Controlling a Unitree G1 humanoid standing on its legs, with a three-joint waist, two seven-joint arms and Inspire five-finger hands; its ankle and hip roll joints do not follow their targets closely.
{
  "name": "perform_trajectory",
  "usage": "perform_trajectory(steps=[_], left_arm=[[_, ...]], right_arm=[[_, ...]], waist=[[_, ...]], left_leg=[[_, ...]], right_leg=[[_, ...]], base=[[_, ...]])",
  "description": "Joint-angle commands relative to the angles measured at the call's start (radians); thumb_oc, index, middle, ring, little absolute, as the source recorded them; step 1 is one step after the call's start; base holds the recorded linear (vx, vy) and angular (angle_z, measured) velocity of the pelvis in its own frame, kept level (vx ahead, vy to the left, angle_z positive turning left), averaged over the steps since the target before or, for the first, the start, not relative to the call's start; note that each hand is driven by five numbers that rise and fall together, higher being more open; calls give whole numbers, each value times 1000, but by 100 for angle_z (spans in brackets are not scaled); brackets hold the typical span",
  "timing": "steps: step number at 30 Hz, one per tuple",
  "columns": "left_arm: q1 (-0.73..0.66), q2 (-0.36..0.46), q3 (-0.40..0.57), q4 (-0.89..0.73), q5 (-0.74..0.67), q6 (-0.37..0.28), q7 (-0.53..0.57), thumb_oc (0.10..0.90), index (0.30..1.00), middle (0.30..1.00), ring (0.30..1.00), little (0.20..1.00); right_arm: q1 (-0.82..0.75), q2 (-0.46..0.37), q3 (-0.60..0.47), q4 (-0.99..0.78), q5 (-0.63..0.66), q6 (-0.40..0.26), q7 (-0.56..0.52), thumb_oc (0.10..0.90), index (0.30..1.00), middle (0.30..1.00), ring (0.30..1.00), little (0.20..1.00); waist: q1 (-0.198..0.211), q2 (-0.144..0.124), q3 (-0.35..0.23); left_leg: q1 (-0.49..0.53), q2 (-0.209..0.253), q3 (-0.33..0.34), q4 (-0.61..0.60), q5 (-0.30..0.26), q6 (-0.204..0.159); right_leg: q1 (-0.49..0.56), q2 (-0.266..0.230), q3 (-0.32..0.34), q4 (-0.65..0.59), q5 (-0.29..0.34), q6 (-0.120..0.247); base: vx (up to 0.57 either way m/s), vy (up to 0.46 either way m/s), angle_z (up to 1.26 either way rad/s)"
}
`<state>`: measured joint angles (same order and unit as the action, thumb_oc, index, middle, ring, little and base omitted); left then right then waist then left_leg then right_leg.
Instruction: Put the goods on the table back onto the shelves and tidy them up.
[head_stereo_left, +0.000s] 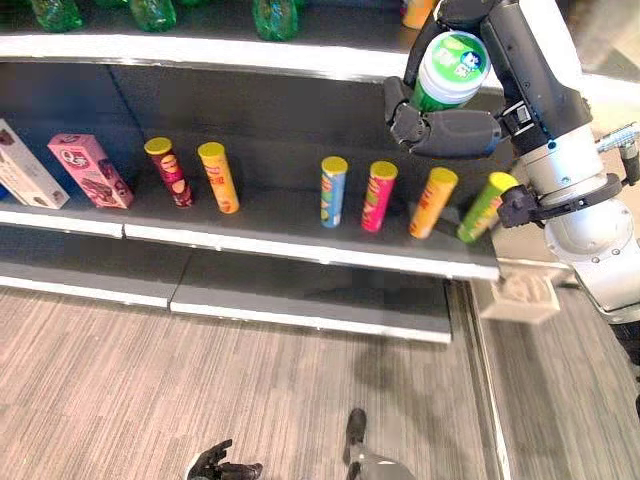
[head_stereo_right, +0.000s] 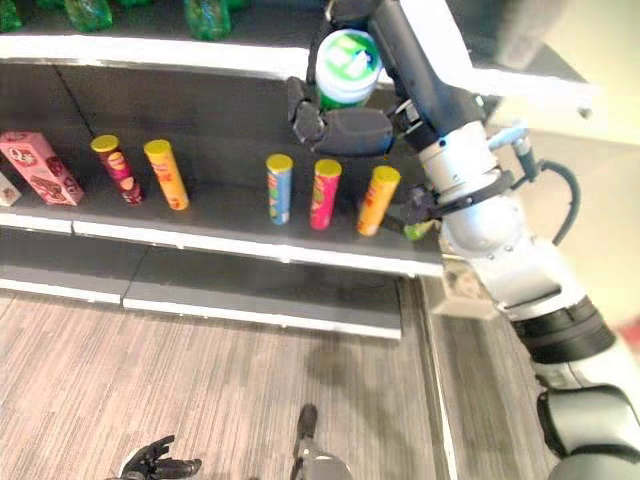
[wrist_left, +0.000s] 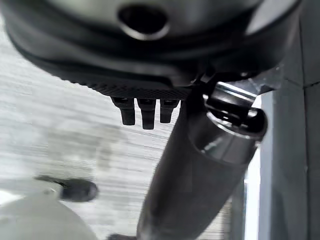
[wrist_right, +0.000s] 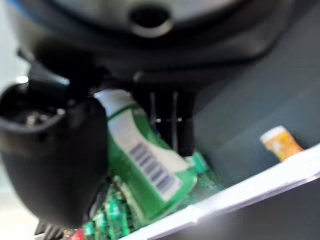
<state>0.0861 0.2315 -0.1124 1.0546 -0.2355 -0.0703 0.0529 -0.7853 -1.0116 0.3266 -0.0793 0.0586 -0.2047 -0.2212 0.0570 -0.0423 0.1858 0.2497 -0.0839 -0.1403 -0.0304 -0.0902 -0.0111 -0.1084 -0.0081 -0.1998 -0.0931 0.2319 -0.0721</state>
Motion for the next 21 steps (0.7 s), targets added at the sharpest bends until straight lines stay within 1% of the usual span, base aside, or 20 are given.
perform_trajectory(steps=[1,2,3,4,5,6,7,8,9,10,11,12,13,14,15,18,21], left_arm=[[-6,59,-44,-36,-35,-35,3,800,900,900,900,900],[-6,58,-43,-36,-35,-35,3,800,900,900,900,900],[-7,71,-45,-62,-50,-38,10,800,900,900,900,900],[-7,71,-44,-72,-55,-38,12,800,900,900,900,900],[-3,72,-47,-70,-60,-38,14,800,900,900,900,900],[-2,69,-51,-65,-65,-36,13,800,900,900,900,900],[-2,68,-51,-65,-65,-36,13,800,900,900,900,900],[0,67,-53,-62,-68,-32,11,800,900,900,900,900],[3,69,-56,-52,-59,-31,12,800,900,900,900,900],[12,76,-59,-54,-58,-29,11,800,900,900,900,900],[40,83,-71,-22,-24,-37,18,800,900,900,900,900],[35,84,-62,-10,-28,-25,19,800,900,900,900,900],[37,81,-49,-13,-48,-28,21,800,900,900,900,900],[37,84,-47,-10,-42,-32,18,800,900,900,900,900],[40,80,-46,5,-34,-31,19,800,900,900,900,900],[35,78,-38,22,-34,-31,27,800,900,900,900,900],[31,73,-39,23,-33,-34,32,800,900,900,900,900]], right_arm=[[-187,-15,-44,50,44,-39,-53,400,300,300,300,300],[-193,-15,-40,53,45,-40,-54,400,300,300,300,300],[-244,-16,-15,79,51,-34,-58,400,300,300,300,300],[-255,-12,0,106,58,-31,-64,400,300,300,300,300],[-271,-17,13,129,60,-28,-67,400,300,300,300,300],[-285,-25,23,148,63,-24,-72,400,300,300,300,300],[-289,-26,26,151,63,-25,-72,400,300,300,300,300],[-305,-29,36,162,67,-21,-75,400,300,300,300,300],[-311,-31,46,177,63,-18,-79,400,300,300,300,300],[-317,-30,53,183,63,-16,-76,400,300,300,300,300],[-382,-13,105,250,29,-5,-83,400,300,300,300,300],[-391,13,120,231,53,-16,-76,400,300,300,300,300],[-384,28,111,264,84,0,-80,400,300,300,300,300],[-382,30,112,270,82,-2,-81,400,300,300,300,300],[-364,51,96,265,80,-4,-83,400,300,300,300,300],[-348,63,82,273,80,1,-84,400,300,300,300,300],[-347,69,83,281,79,8,-85,400,300,300,300,300]], waist=[[16,-32,-37],[14,-31,-35],[36,-44,-2],[39,-43,2],[44,-47,6],[48,-49,7],[49,-47,7],[54,-51,6],[61,-58,6],[68,-49,1],[91,-33,-18],[84,-29,-32],[74,-18,-56],[72,-13,-68],[74,-8,-78],[78,-7,-86],[78,-9,-89]], left_leg=[[-135,58,66,186,-52,-74],[-143,58,65,201,-59,-74],[-235,51,71,401,12,-107],[-273,59,88,459,20,-107],[-306,81,101,486,35,-106],[-336,100,117,469,32,-99],[-336,101,119,470,30,-99],[-349,112,126,430,18,-93],[-369,111,114,374,9,-87],[-367,115,89,299,29,-88],[-316,135,51,104,62,-93],[-301,134,35,63,74,-89],[-247,127,43,0,89,-85],[-218,127,58,-30,96,-86],[-192,123,70,-51,95,-79],[-183,116,80,-57,88,-74],[-177,111,87,-57,80,-70]], right_leg=[[114,-42,-11,10,-143,180],[114,-42,-12,10,-143,180],[143,-48,-11,12,-156,160],[153,-45,-16,10,-169,152],[167,-47,-21,8,-179,150],[177,-52,-24,6,-188,152],[177,-51,-22,6,-189,152],[184,-57,-20,6,-194,156],[189,-65,-9,6,-200,162],[186,-59,2,6,-203,168],[194,-43,24,6,-227,169],[194,-44,27,6,-220,175],[199,-52,32,6,-216,176],[203,-60,38,6,-218,178],[208,-70,45,6,-218,184],[211,-81,52,6,-217,193],[213,-90,54,6,-215,198]], base=[[81,-81,-15],[28,-116,-16],[2,-94,5],[44,-113,-3],[74,-41,-21],[72,-20,-30],[83,6,0],[117,22,21],[171,57,22],[232,113,5],[219,127,-30],[267,197,-65],[219,191,-84],[233,252,-57],[149,183,-38],[68,105,-38],[30,56,-1]])
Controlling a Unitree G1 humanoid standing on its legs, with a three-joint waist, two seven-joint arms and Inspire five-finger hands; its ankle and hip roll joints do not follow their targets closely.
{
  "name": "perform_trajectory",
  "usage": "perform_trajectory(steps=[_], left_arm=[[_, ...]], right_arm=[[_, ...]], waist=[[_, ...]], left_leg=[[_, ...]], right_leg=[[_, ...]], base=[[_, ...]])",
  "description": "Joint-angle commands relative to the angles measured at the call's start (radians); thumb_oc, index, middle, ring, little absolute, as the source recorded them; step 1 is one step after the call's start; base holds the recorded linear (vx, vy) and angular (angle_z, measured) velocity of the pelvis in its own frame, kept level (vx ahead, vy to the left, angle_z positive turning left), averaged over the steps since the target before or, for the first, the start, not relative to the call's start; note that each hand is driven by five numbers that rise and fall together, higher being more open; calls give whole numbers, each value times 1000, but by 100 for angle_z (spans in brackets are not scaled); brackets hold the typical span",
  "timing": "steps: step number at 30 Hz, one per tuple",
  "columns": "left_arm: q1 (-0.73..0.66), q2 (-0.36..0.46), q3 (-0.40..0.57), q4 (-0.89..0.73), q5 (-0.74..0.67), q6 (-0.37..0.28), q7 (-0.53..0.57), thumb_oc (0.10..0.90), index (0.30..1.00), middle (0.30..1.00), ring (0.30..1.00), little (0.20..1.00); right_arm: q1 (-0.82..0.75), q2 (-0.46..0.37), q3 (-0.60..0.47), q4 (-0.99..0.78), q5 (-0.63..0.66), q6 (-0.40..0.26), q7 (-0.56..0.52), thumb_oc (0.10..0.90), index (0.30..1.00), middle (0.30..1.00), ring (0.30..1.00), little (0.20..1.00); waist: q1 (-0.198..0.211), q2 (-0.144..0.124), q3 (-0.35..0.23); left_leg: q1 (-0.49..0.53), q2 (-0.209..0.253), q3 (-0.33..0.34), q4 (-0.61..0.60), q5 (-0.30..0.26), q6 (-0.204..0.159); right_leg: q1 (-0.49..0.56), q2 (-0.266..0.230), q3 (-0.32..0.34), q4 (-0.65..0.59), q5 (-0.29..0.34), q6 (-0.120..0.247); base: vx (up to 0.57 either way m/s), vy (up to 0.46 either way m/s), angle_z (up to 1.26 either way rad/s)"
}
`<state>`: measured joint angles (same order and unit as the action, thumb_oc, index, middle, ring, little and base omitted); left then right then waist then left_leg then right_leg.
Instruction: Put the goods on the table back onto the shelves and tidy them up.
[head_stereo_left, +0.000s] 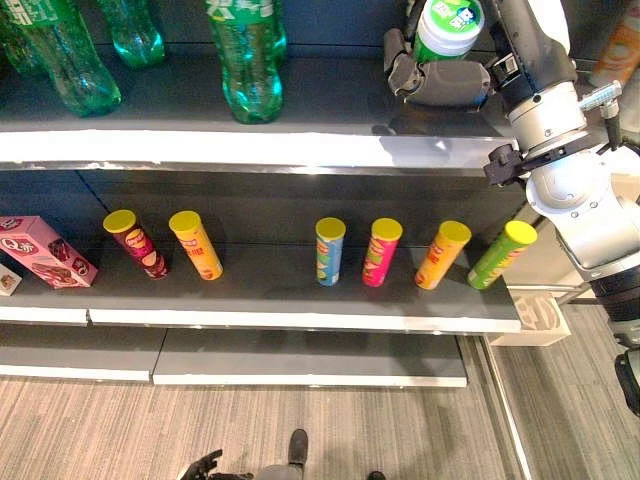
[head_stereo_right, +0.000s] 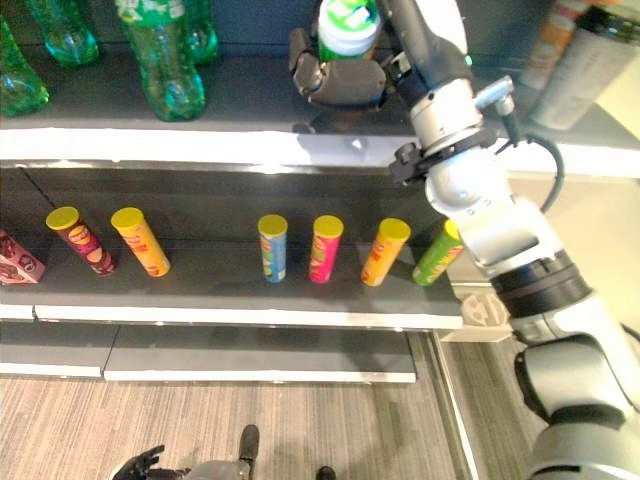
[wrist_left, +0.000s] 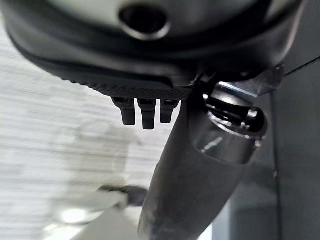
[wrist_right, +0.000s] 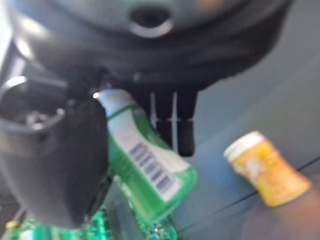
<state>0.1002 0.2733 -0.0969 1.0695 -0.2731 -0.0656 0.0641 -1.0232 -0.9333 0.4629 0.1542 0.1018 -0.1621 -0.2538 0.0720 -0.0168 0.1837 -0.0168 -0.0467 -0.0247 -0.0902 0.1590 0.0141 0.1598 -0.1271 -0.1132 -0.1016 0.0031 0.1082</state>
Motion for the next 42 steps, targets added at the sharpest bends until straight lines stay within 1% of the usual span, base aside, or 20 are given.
perform_trajectory(steps=[1,7,11,15,21,26,39,40,41,42], left_arm=[[18,31,-55,7,2,-38,23,800,900,900,900,900],[17,16,-65,0,-3,-37,24,800,900,900,900,900],[25,8,-49,8,5,-33,24,800,900,900,900,900],[28,8,-44,-2,4,-33,24,800,900,900,900,900],[26,9,-52,-13,0,-38,23,800,900,900,900,900],[26,9,-55,-5,3,-35,19,800,900,900,900,900],[25,15,-56,-7,8,-36,17,800,900,900,900,900],[23,14,-57,-8,7,-35,15,800,900,900,900,900],[22,13,-56,-8,6,-35,15,800,900,900,900,900],[22,13,-56,-8,6,-35,15,800,900,900,900,900]], right_arm=[[-110,-6,-49,48,37,-32,-52,400,300,300,300,300],[-100,12,-36,61,62,-26,-44,400,300,300,300,300],[-46,-19,-58,-14,66,-32,-28,400,300,300,300,300],[-21,-31,-56,-20,73,-31,-13,400,300,300,300,300],[-32,-28,-13,51,111,-25,9,400,300,300,300,300],[-27,-30,-2,85,130,-22,22,400,300,300,300,300],[-26,-39,23,88,178,-31,54,400,300,300,300,300],[-27,-38,26,85,184,-31,59,515,472,472,472,472],[-26,-39,26,83,187,-32,59,598,596,596,596,596],[-26,-39,26,83,187,-32,59,733,799,799,799,799]], waist=[[64,-37,-87],[63,-47,-90],[45,-49,-89],[37,-49,-87],[32,-49,-81],[29,-51,-78],[22,-57,-72],[22,-58,-72],[22,-58,-73],[22,-58,-73]], left_leg=[[91,72,-24,3,-172,-93],[99,74,4,3,-184,-87],[105,76,25,3,-192,-84],[106,77,35,3,-196,-84],[105,77,43,3,-195,-85],[101,77,44,3,-195,-85],[103,78,52,3,-199,-85],[103,78,54,3,-200,-85],[103,78,54,3,-200,-85],[103,78,54,3,-200,-85]], right_leg=[[-54,26,-35,14,14,21],[-59,10,-35,14,24,37],[-63,1,-32,14,29,46],[-67,-3,-30,14,32,49],[-73,-8,-31,14,37,53],[-77,-10,-32,14,39,55],[-80,-13,-34,14,39,59],[-80,-14,-34,14,40,59],[-80,-14,-34,14,40,59],[-80,-14,-34,14,40,59]], base=[[23,37,10],[30,34,-8],[25,26,-26],[3,3,-3],[0,0,0],[0,0,0],[0,0,0],[0,0,0],[0,0,0],[0,0,0]])
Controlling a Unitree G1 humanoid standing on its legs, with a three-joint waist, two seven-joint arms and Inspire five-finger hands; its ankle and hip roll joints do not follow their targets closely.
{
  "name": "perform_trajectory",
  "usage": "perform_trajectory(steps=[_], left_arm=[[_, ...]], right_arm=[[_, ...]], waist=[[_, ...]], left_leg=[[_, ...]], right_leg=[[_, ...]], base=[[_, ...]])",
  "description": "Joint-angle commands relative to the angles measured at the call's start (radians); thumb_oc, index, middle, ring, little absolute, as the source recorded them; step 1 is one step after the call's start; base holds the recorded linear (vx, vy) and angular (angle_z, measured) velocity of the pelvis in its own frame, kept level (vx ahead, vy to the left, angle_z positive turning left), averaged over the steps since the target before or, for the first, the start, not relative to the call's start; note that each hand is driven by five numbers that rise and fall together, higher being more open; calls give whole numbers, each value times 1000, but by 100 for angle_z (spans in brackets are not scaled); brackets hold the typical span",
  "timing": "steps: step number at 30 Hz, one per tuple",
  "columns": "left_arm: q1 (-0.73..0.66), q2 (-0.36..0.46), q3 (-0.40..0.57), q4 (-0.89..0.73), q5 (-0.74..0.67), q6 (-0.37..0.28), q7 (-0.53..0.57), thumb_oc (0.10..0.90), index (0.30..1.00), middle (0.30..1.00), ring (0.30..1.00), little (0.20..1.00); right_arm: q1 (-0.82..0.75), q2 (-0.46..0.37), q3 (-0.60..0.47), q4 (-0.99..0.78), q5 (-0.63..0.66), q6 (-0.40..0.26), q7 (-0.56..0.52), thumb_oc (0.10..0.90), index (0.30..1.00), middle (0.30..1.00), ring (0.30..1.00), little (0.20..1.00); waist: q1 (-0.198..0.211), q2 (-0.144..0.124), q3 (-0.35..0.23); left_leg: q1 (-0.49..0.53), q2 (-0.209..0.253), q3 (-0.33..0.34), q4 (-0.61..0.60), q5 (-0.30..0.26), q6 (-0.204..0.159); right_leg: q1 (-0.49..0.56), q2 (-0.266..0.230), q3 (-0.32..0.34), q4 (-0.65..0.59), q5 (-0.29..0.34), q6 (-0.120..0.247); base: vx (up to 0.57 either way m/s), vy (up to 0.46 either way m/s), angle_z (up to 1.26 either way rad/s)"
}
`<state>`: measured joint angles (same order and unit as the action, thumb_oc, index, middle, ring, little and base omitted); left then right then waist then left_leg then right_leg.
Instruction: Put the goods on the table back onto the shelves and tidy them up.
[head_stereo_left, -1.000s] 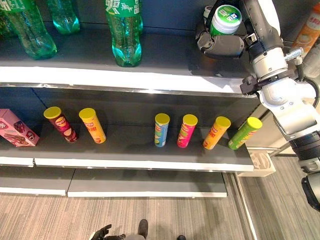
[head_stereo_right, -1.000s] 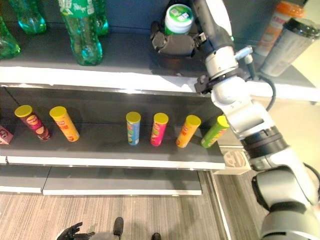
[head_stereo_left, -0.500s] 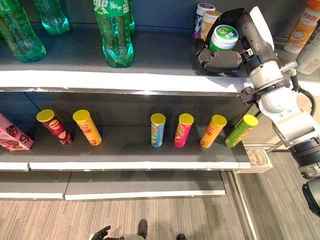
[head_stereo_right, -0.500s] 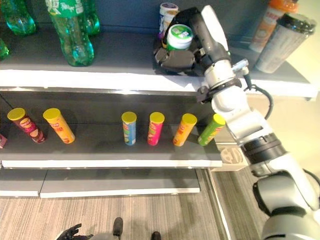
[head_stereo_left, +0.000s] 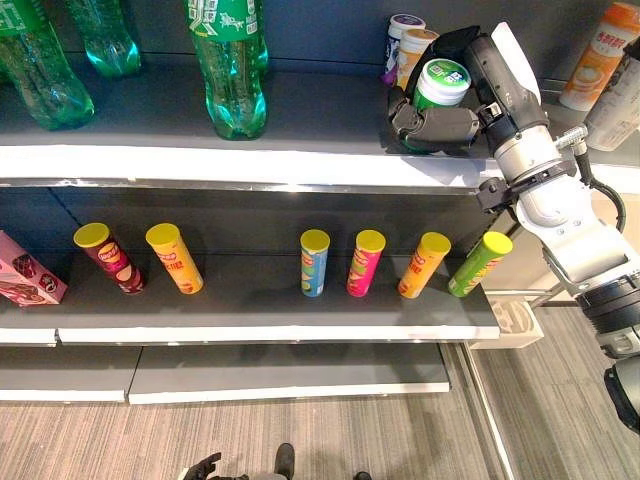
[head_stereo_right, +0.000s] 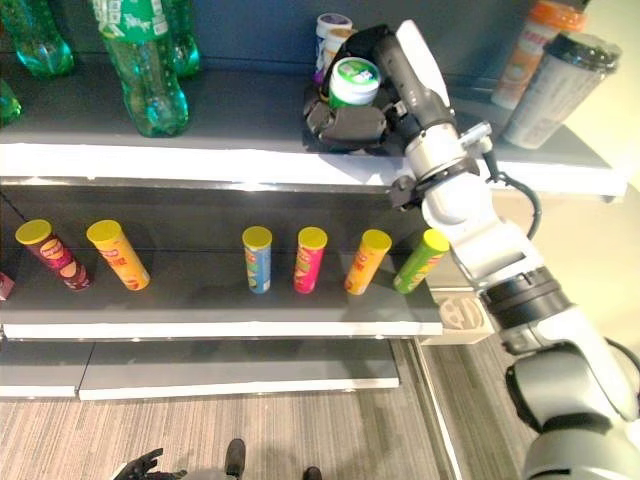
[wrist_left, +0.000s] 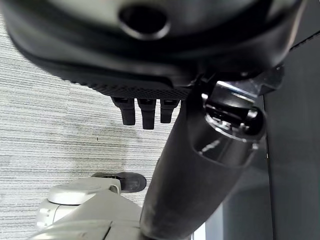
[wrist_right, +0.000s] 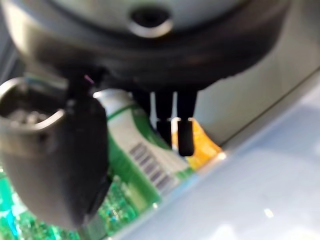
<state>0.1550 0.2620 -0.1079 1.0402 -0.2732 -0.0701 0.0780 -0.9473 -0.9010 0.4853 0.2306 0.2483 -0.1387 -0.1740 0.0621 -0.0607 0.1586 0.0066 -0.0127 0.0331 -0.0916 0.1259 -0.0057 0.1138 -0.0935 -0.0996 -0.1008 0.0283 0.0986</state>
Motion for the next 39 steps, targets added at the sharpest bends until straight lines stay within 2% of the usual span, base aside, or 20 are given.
perform_trajectory(steps=[1,13,20,22,24,26,27,28,29,31,32,36,37,39], left_arm=[[-33,23,-46,21,5,-31,2,800,900,900,900,900],[-40,21,-50,30,11,-28,0,800,900,900,900,900],[-42,19,-54,16,12,-27,-3,800,900,900,900,900],[-50,14,-47,10,15,-27,2,800,900,900,900,900],[-52,14,-43,14,16,-26,5,800,900,900,900,900],[-52,5,-30,21,20,-23,6,800,900,900,900,900],[-52,-2,-17,28,27,-22,7,800,900,900,900,900],[-53,3,-21,29,28,-22,7,800,900,900,900,900],[-52,3,-14,42,32,-20,6,800,900,900,900,900],[-52,5,-15,42,32,-21,5,800,900,900,900,900],[-48,0,6,48,41,-19,3,800,900,900,900,900],[-43,2,26,46,51,-19,-1,800,900,900,900,900],[-43,6,22,46,51,-19,-2,800,900,900,900,900],[-45,11,28,25,54,-22,-8,800,900,900,900,900]], right_arm=[[-103,-73,5,7,41,-53,-20,800,900,900,900,900],[-113,-76,-3,10,39,-55,-32,800,900,900,900,900],[-97,-93,-74,-46,15,-70,-80,800,900,900,900,900],[-69,-116,-182,-156,-3,-106,-134,800,900,900,900,900],[-44,-127,-225,-193,-12,-111,-149,800,900,900,900,900],[17,-145,-333,-265,-15,-139,-182,800,900,900,900,900],[66,-159,-421,-315,-9,-165,-206,800,900,900,900,900],[88,-158,-442,-327,-10,-163,-206,800,900,900,900,900],[150,-175,-540,-365,-4,-185,-228,800,900,900,900,900],[156,-174,-545,-367,-5,-184,-228,800,900,900,900,900],[256,-176,-678,-421,5,-217,-252,800,900,900,900,900],[432,-135,-860,-476,27,-245,-265,800,900,900,900,900],[445,-132,-871,-481,28,-244,-263,800,900,900,900,900],[549,-85,-956,-508,23,-253,-268,800,900,900,900,900]], waist=[[32,-15,-47],[27,-17,-46],[22,-16,-47],[12,-15,-48],[10,-16,-50],[-1,-13,-53],[-13,-9,-55],[-8,-14,-56],[-14,-18,-59],[-12,-19,-60],[-33,-18,-60],[-62,-21,-59],[-56,-22,-63],[-86,-18,-42]], left_leg=[[79,43,-3,4,-167,-65],[83,44,1,4,-171,-64],[88,46,2,4,-176,-63],[85,47,2,4,-178,-60],[85,47,1,4,-179,-60],[84,47,3,4,-183,-57],[83,46,4,4,-187,-55],[83,46,3,4,-187,-55],[81,46,7,4,-191,-53],[81,46,8,4,-191,-53],[81,43,17,4,-198,-48],[72,36,45,4,-197,-35],[76,37,45,4,-208,-35],[66,29,63,4,-212,-22]], right_leg=[[-34,-48,-48,14,16,69],[-33,-48,-49,14,15,70],[-29,-49,-50,14,15,70],[-36,-49,-52,14,17,73],[-37,-49,-52,14,16,74],[-40,-49,-51,14,15,76],[-42,-50,-49,14,14,78],[-42,-50,-50,14,14,78],[-46,-50,-46,14,15,81],[-47,-50,-46,14,15,81],[-59,-50,-32,14,21,88],[-89,-54,2,14,47,96],[-86,-52,4,14,38,98],[-121,-54,39,22,61,108]], base=[[0,0,0],[0,0,0],[6,1,-2],[0,0,0],[9,5,-2],[35,28,-4],[32,28,3],[34,41,4],[16,24,-5],[11,34,-6],[18,69,-10],[5,78,-22],[-17,92,-66],[-80,128,-57]])
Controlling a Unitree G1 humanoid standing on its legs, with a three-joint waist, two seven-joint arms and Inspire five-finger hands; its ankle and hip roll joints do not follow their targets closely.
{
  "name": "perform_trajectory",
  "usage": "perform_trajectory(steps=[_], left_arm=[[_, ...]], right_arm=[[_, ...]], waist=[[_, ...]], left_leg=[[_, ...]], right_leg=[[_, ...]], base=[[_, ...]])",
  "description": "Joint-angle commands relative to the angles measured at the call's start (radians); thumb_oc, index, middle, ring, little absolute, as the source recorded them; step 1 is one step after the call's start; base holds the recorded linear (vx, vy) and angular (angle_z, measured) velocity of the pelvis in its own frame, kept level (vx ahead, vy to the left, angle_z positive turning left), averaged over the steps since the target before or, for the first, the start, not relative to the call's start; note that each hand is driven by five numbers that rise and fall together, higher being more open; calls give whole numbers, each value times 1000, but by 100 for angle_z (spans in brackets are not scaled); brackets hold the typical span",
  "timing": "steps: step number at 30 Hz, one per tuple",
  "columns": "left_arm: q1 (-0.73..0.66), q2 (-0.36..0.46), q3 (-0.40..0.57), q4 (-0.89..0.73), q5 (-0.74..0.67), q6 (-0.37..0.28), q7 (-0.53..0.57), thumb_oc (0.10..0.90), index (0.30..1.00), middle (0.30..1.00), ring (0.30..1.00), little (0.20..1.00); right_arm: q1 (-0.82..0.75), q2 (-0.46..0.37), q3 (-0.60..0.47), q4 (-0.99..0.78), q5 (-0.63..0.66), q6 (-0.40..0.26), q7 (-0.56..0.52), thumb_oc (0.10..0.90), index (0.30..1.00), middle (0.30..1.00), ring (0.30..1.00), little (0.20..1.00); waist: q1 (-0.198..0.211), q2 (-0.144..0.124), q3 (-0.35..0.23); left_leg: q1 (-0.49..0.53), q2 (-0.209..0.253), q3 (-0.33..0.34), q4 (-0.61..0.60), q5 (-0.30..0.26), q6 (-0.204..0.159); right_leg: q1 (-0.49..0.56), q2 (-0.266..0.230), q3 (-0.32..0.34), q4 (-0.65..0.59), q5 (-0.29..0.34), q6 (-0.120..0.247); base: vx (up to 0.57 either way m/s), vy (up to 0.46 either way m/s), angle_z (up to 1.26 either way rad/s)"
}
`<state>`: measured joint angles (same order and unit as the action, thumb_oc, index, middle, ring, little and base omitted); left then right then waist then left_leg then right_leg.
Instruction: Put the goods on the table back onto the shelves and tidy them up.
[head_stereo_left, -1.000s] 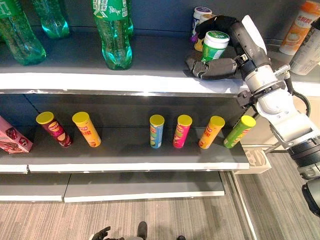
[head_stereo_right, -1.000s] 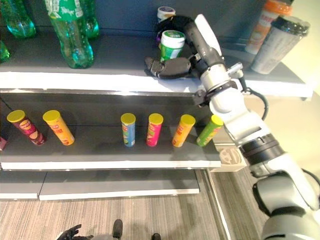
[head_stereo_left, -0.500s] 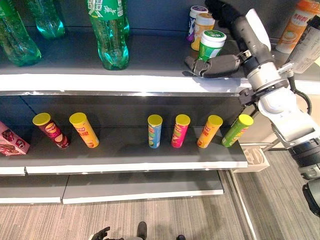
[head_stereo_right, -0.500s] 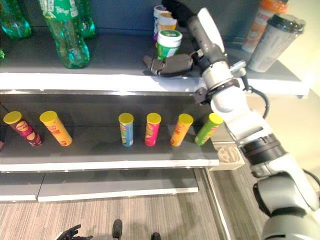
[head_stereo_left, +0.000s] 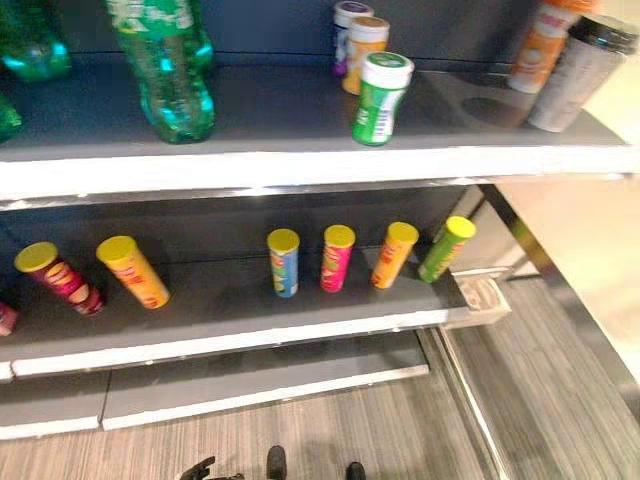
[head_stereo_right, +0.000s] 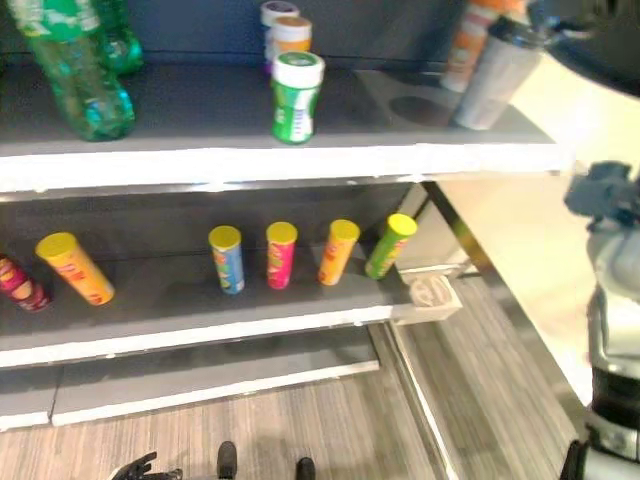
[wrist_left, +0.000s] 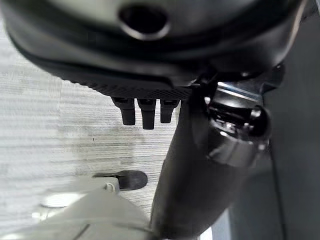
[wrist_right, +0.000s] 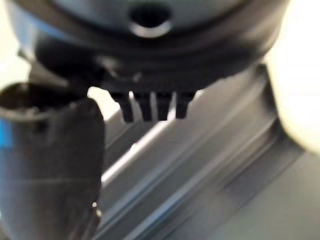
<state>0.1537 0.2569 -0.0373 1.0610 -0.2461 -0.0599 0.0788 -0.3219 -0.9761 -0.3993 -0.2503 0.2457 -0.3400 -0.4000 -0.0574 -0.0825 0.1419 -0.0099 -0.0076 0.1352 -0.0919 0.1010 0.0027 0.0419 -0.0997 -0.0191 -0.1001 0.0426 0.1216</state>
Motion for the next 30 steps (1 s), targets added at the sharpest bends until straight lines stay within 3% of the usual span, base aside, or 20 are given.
perform_trajectory(steps=[1,3,5,8,10,12,15,16,20,21,23,24,25,27,28,30], left_arm=[[-49,28,-49,-18,33,-35,-13,800,900,900,900,900],[-67,51,-53,-28,49,-37,-14,800,900,900,900,900],[-59,72,-47,-59,53,-39,-20,800,900,900,900,900],[-54,85,-31,-83,34,-37,-16,800,900,900,900,900],[-50,91,-14,-86,19,-36,-12,800,900,900,900,900],[-50,95,-7,-79,21,-38,-11,800,900,900,900,900],[-44,96,6,-76,24,-39,-16,800,900,900,900,900],[-37,91,7,-65,24,-35,-23,800,900,900,900,900],[-35,84,-10,-81,12,-31,-40,800,900,900,900,900],[-40,83,-17,-91,13,-30,-44,800,900,900,900,900],[-42,81,-16,-97,9,-29,-47,800,900,900,900,900],[-46,82,-25,-109,8,-28,-49,800,900,900,900,900],[-45,80,-25,-116,0,-31,-49,800,900,900,900,900],[-41,70,-28,-123,-18,-32,-49,800,900,900,900,900],[-41,70,-27,-123,-18,-32,-49,800,900,900,900,900],[-43,63,-48,-118,-20,-32,-58,800,900,900,900,900]], right_arm=[[-40,26,-92,-34,29,-51,-43,800,900,900,900,900],[-22,70,-84,-14,18,-41,-58,800,900,900,900,900],[-14,95,-76,-10,12,-33,-63,800,900,900,900,900],[-23,90,-56,10,16,-17,-59,800,900,900,900,900],[-13,83,-51,21,10,7,-50,800,900,900,900,900],[-5,76,-46,30,7,20,-41,800,900,900,900,900],[34,63,-68,41,19,32,-21,800,900,900,900,900],[53,51,-70,44,32,35,0,800,900,900,900,900],[96,-4,-82,51,56,31,36,800,900,900,900,900],[107,-22,-87,59,75,23,49,800,900,900,900,900],[110,-31,-87,65,84,19,56,800,900,900,900,900],[99,-31,-56,75,117,20,79,800,900,900,900,900],[83,-38,-26,86,133,23,93,800,900,900,900,900],[49,-28,25,94,218,16,138,800,900,900,900,900],[45,-29,26,97,220,15,139,800,900,900,900,900],[20,-30,68,132,257,20,161,800,900,900,900,900]], waist=[[14,4,4],[-11,4,39],[11,12,40],[34,9,29],[44,0,15],[53,-11,10],[60,-29,-9],[57,-37,-21],[32,-6,-23],[21,10,-19],[17,13,-17],[25,11,-6],[36,6,2],[69,-16,20],[63,-20,17],[86,-18,17]], left_leg=[[74,28,-17,5,-190,-19],[68,47,38,5,-180,-13],[86,81,102,5,-186,-27],[85,111,154,5,-173,-44],[99,137,194,5,-169,-65],[114,162,217,5,-167,-87],[129,180,230,7,-159,-115],[138,216,232,11,-139,-140],[131,312,212,36,-81,-178],[95,367,192,113,-33,-193],[84,384,191,144,-12,-195],[66,384,167,220,6,-179],[47,358,118,254,-13,-161],[-21,230,-6,287,-112,-116],[-30,224,-10,291,-110,-112],[-49,126,-55,225,-141,-95]], right_leg=[[-107,-41,-12,82,55,90],[-174,-23,17,156,62,100],[-155,-85,-72,125,73,99],[-132,-182,-218,83,145,110],[-120,-244,-272,56,208,134],[-118,-253,-284,51,233,140],[-95,-235,-290,22,185,140],[-81,-201,-284,21,147,139],[-46,-104,-287,26,48,83],[-24,-53,-298,23,8,47],[-14,-33,-301,21,-5,31],[1,-10,-297,19,-25,6],[2,-5,-286,19,-30,-2],[11,-2,-255,15,-29,-12],[6,-8,-259,14,-26,-10],[13,9,-233,13,-29,-7]], base=[[-228,119,-117],[-191,30,-175],[-37,-146,-138],[-32,-212,-90],[39,-274,-59],[94,-338,-34],[78,-322,-36],[169,-538,-42],[60,-426,-10],[1,-475,-10],[14,-333,-7],[27,-255,-7],[27,-334,-11],[14,-179,-23],[49,-117,-54],[112,-79,-61]])
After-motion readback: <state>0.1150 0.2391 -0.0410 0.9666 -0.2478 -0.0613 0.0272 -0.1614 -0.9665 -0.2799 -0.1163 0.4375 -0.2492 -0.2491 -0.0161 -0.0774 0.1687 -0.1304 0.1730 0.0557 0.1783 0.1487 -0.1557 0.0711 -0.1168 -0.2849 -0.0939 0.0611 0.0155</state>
